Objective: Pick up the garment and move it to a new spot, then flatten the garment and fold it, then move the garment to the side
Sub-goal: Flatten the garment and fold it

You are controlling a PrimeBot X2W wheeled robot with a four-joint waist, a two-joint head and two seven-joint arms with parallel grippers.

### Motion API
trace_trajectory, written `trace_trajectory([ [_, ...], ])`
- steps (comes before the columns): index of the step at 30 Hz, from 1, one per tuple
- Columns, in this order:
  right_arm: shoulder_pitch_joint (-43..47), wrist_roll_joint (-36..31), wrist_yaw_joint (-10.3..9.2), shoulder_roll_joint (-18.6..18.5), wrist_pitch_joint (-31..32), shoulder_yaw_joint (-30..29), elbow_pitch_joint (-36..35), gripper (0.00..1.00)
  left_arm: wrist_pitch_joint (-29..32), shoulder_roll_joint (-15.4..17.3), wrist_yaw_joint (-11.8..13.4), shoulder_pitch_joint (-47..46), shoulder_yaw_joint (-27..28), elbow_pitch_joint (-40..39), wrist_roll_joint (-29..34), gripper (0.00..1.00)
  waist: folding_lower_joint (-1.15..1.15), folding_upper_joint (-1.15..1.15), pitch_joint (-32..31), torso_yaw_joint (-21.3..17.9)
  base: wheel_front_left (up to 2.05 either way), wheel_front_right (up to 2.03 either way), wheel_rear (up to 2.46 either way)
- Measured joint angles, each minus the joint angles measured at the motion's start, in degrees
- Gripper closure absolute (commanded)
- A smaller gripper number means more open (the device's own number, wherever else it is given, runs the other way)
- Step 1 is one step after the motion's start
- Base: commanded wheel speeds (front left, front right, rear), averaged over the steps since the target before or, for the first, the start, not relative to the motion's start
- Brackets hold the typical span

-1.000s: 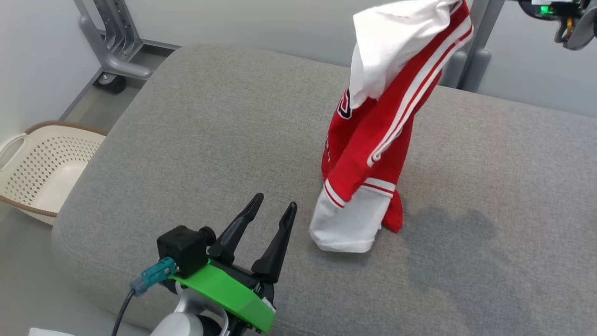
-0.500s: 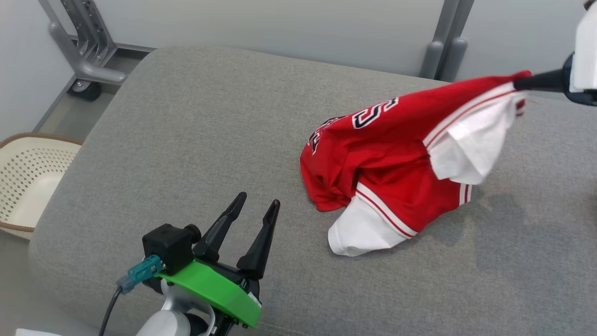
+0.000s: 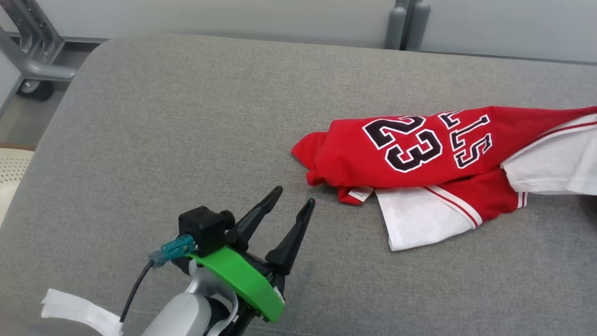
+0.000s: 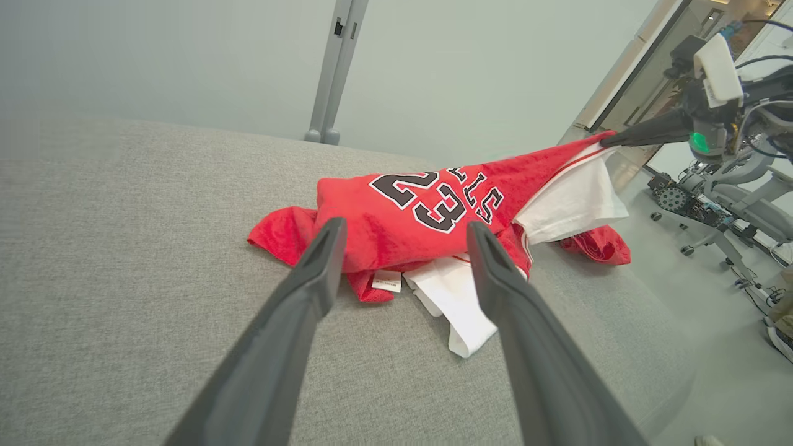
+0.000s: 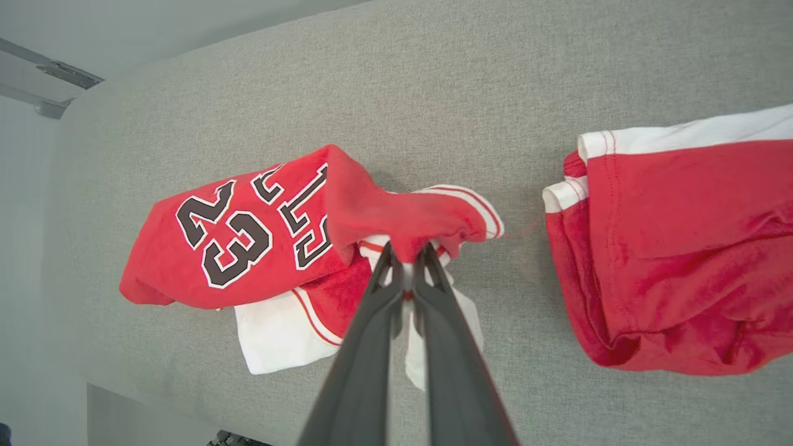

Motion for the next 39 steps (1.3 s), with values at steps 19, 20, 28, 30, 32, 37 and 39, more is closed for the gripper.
trace_trajectory([
  [19, 8.0, -1.6, 0.0, 12.2, -18.6, -3.1, -7.6, 0.67, 1.5, -2.1, -4.7, -11.6, -0.7, 19.4, -1.9, 0.0, 0.0, 0.0, 8.3, -8.7, 0.0, 0.0, 0.0],
  [20, 8.0, -2.0, 0.0, 12.4, -19.4, -2.9, -8.3, 0.53, 1.5, -1.9, -4.7, -12.4, -0.7, 20.4, -1.8, 0.0, 0.0, 0.0, 8.7, -9.2, 0.0, 0.0, 0.0],
  [28, 8.3, -4.0, 0.65, 15.0, -26.6, -2.4, -12.7, 0.0, 0.8, -1.9, -4.8, -14.1, -0.1, 25.0, -1.1, 0.0, 0.01, 0.0, 12.2, -14.2, 0.0, 0.0, 0.0],
  [30, 9.3, -4.1, 0.71, 15.3, -28.2, -3.1, -13.4, 0.0, 0.2, -2.3, -4.1, -14.3, 0.5, 24.9, -0.9, 0.0, 0.0, 0.0, 12.6, -15.2, 0.0, 0.0, 0.0],
  [32, 11.5, -4.0, 0.7, 15.3, -29.3, -4.1, -13.9, 0.0, 1.0, -2.9, -4.0, -14.3, -0.5, 25.1, -1.4, 0.0, 0.01, 0.0, 12.8, -15.9, 0.0, 0.0, 0.0],
  [37, 14.5, -3.9, 1.03, 15.8, -31.0, -4.5, -15.9, 0.0, 1.9, -3.8, -3.6, -14.3, -2.6, 26.9, 0.0, 0.0, 0.0, 0.0, 12.9, -16.3, 0.0, 0.0, 0.0],
  [39, 14.5, -3.9, 1.04, 16.6, -31.7, -4.3, -16.9, 0.0, 1.8, -3.6, -3.1, -14.4, -2.1, 27.7, 0.1, 0.0, 0.0, 0.0, 12.9, -16.6, 0.0, 0.0, 0.0],
])
